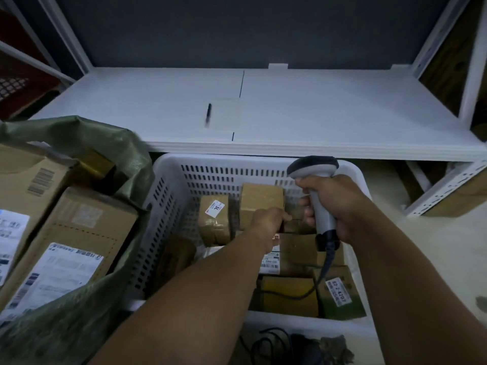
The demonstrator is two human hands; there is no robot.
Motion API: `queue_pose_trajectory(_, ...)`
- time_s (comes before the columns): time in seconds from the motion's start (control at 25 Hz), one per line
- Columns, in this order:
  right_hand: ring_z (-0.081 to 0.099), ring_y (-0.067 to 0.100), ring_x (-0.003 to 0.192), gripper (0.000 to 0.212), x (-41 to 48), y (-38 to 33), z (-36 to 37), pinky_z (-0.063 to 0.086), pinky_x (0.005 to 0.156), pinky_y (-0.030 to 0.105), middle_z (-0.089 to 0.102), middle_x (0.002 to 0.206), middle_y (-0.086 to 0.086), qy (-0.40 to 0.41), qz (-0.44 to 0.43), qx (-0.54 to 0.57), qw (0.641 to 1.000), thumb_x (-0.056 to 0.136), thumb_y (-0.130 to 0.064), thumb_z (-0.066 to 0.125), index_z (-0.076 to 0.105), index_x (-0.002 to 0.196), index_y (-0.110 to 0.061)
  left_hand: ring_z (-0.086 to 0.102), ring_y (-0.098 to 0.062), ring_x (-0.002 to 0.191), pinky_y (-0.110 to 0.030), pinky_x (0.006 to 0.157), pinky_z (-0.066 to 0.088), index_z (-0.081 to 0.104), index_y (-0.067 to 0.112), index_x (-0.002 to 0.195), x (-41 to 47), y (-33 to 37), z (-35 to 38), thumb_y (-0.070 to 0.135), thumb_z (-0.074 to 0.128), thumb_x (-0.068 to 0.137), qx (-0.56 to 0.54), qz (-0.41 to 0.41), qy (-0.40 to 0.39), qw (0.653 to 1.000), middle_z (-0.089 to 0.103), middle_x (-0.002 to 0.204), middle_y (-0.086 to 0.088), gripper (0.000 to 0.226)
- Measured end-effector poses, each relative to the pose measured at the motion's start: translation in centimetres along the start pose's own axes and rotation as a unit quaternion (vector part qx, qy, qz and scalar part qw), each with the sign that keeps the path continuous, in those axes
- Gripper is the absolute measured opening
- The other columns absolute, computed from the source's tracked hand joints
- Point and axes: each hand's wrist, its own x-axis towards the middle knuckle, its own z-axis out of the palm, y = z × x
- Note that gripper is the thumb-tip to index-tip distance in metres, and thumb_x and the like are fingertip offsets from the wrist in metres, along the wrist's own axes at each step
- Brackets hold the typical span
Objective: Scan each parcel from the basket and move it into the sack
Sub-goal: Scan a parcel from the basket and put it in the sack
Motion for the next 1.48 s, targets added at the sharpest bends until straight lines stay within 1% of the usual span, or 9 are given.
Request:
queue_pose_trajectory(0.12, 0.048, 0.017, 0.042, 0.020, 0.8, 0.4, -0.5, 0.044, 0.041, 0.025, 0.057, 0.060, 0.008, -0.007, 0.012, 0.020, 1.000, 0.097, -0.019, 0.067, 0.061, 0.085, -0.004, 0.060, -0.019, 0.082, -0.029, 0.061, 0.051, 0.064, 0.009, 0.103, 2.5, -1.5, 2.7, 0.013, 0.062, 0.096, 0.011, -0.020, -0.038, 0.999, 0.065, 0.106, -0.007, 0.009)
queue_pose_trajectory(0.32, 0.053, 0.017, 0.044, 0.024, 2.5, 1.2, -1.8, 0.048, 0.045, 0.027, 0.064, 0.065, 0.012, 0.026, 0.018, 0.009, 0.999, 0.094, -0.023, 0.071, 0.068, 0.095, 0.001, 0.057, -0.022, 0.090, -0.028, 0.077, 0.048, 0.062, 0.013, 0.091, 6.0, -4.1, 5.9, 0.007, 0.068, 0.095, 0.064, -0.009, -0.052, 0.997, 0.065, 0.108, -0.009, 0.009)
queue_pose_trajectory(0.52, 0.055, 0.017, 0.044, 0.025, 3.1, 1.9, -2.7, 0.050, 0.046, 0.027, 0.064, 0.069, 0.014, 0.044, 0.029, 0.002, 0.999, 0.094, -0.022, 0.069, 0.070, 0.100, 0.002, 0.062, -0.020, 0.088, -0.026, 0.075, 0.054, 0.066, 0.004, 0.103, 8.5, -5.6, 6.6, 0.002, 0.073, 0.089, 0.071, -0.026, -0.042, 0.996, 0.066, 0.109, -0.008, 0.016)
queue_pose_trajectory(0.68, 0.056, 0.018, 0.048, 0.021, 3.3, 2.5, -4.2, 0.050, 0.047, 0.027, 0.065, 0.074, 0.015, 0.052, 0.024, -0.016, 0.998, 0.094, -0.022, 0.069, 0.069, 0.102, -0.003, 0.068, -0.026, 0.105, -0.041, 0.099, 0.056, 0.072, 0.008, 0.117, 10.9, -7.5, 7.5, 0.034, 0.093, 0.047, 0.143, -0.031, -0.061, 0.987, 0.073, 0.116, -0.009, 0.077)
queue_pose_trajectory(0.92, 0.054, 0.016, 0.043, 0.018, 3.2, 2.7, -6.3, 0.048, 0.044, 0.026, 0.067, 0.065, 0.011, 0.078, 0.025, -0.010, 0.997, 0.095, -0.021, 0.069, 0.066, 0.096, -0.004, 0.069, -0.022, 0.102, -0.040, 0.091, 0.059, 0.068, 0.024, 0.118, 13.7, -9.6, 7.6, 0.059, 0.091, 0.027, 0.173, -0.048, -0.048, 0.983, 0.073, 0.111, 0.000, 0.100)
queue_pose_trajectory(1.12, 0.053, 0.017, 0.044, 0.013, 3.3, 2.2, -6.6, 0.047, 0.043, 0.025, 0.064, 0.070, 0.014, 0.087, 0.015, 0.002, 0.996, 0.096, -0.018, 0.067, 0.065, 0.093, -0.005, 0.065, -0.027, 0.101, -0.039, 0.088, 0.058, 0.063, 0.020, 0.123, 7.8, -5.6, 5.3, 0.059, 0.083, 0.050, 0.139, -0.059, -0.050, 0.987, 0.066, 0.116, -0.008, 0.085)
queue_pose_trajectory(1.28, 0.054, 0.018, 0.049, 0.018, 2.5, 1.3, -4.8, 0.047, 0.046, 0.028, 0.065, 0.073, 0.013, 0.040, -0.004, -0.012, 0.999, 0.095, -0.022, 0.068, 0.066, 0.101, -0.005, 0.064, -0.023, 0.088, -0.034, 0.081, 0.053, 0.066, 0.013, 0.110, 4.4, -2.9, 1.1, 0.051, 0.062, 0.094, 0.083, -0.066, -0.058, 0.993, 0.068, 0.099, -0.010, 0.042)
queue_pose_trajectory(1.4, 0.054, 0.019, 0.050, 0.024, 1.6, 0.8, -3.3, 0.046, 0.049, 0.030, 0.067, 0.070, 0.012, 0.016, -0.016, -0.017, 1.000, 0.093, -0.025, 0.070, 0.070, 0.103, -0.004, 0.069, -0.026, 0.085, -0.038, 0.093, 0.055, 0.066, 0.014, 0.097, 1.7, -0.7, -2.4, 0.056, 0.056, 0.093, 0.038, -0.058, -0.036, 0.997, 0.074, 0.077, -0.007, 0.043)
queue_pose_trajectory(1.48, 0.055, 0.020, 0.050, 0.026, 0.8, 0.2, -2.0, 0.047, 0.050, 0.030, 0.069, 0.071, 0.013, 0.010, -0.025, -0.027, 0.999, 0.092, -0.025, 0.071, 0.070, 0.103, -0.002, 0.071, -0.028, 0.083, -0.038, 0.086, 0.057, 0.063, 0.015, 0.088, 0.1, 1.0, -5.1, 0.056, 0.056, 0.091, 0.008, -0.051, -0.014, 0.999, 0.073, 0.075, -0.007, 0.042)
